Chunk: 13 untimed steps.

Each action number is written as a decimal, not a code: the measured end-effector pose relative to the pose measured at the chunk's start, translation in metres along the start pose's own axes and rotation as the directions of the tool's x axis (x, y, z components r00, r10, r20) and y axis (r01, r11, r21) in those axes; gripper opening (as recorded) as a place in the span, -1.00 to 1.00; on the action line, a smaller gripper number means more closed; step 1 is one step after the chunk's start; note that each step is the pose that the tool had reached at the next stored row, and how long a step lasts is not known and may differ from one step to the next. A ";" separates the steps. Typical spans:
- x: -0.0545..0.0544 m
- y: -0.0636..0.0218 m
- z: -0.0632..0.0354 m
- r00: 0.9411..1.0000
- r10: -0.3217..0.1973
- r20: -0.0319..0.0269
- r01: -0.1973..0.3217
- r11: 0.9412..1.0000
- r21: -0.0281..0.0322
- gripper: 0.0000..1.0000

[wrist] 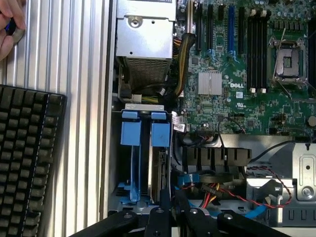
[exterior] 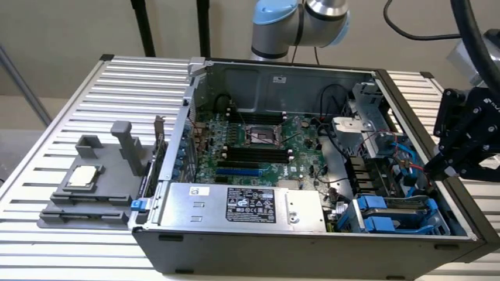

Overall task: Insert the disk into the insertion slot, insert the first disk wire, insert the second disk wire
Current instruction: 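Insert the first disk wire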

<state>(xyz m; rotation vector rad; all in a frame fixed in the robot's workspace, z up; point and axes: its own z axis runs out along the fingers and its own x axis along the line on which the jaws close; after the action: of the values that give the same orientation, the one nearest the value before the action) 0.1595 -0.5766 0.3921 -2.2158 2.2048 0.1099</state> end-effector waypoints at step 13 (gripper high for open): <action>-0.017 -0.0073 0.0245 1.000 -0.005 0.000 0.005 1.000 0.000 -0.62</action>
<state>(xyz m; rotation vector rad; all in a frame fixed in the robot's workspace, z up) 0.1657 -0.5585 0.3684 -2.2210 2.1996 0.1100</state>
